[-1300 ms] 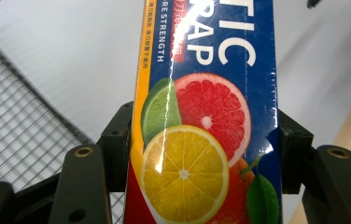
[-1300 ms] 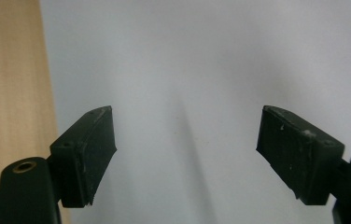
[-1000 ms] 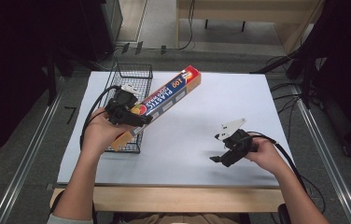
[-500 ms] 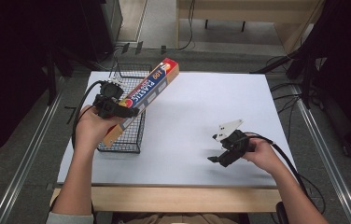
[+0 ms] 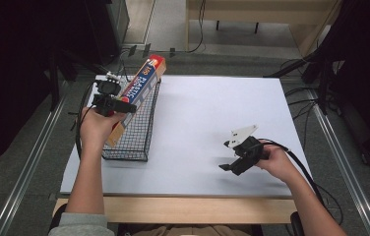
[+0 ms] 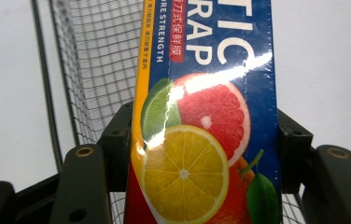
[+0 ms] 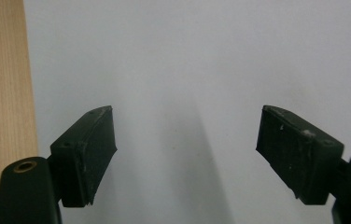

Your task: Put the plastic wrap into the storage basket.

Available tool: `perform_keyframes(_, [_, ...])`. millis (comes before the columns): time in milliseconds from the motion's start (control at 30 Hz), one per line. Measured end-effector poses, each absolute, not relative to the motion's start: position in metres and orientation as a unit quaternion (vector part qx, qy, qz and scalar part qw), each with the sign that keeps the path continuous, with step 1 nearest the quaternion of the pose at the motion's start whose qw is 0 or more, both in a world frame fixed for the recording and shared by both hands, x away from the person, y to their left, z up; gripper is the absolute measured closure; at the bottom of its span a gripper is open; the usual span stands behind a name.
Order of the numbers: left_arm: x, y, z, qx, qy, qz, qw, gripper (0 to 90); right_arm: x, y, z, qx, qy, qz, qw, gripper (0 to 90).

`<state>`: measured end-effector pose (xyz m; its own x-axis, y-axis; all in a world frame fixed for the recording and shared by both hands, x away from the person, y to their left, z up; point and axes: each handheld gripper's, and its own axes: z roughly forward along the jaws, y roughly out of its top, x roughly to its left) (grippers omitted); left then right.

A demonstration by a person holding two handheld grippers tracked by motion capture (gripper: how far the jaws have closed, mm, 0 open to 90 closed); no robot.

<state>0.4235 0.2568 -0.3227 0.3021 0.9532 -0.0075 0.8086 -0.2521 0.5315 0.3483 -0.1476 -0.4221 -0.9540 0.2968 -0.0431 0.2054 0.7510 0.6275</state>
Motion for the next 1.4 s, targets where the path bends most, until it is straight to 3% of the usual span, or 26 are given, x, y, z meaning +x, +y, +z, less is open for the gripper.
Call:
perform_keyframes(467, [0.439,0.255,-0.354,0.746,0.619,0.165,0.182,39.6,0.349,-0.151,-0.421,0.135,0.931,0.333,0.072,20.2])
perform_keyframes(1100, [0.446,0.249,-0.384,0.745,0.626,0.144,0.179,39.6,0.349,-0.152,-0.422,0.139,0.931,0.330,0.070,20.2])
perform_keyframes(1400, [0.448,0.244,-0.395,0.750,0.628,0.143,0.148,39.0,0.349,-0.152,-0.423,0.138,0.932,0.327,0.072,20.2])
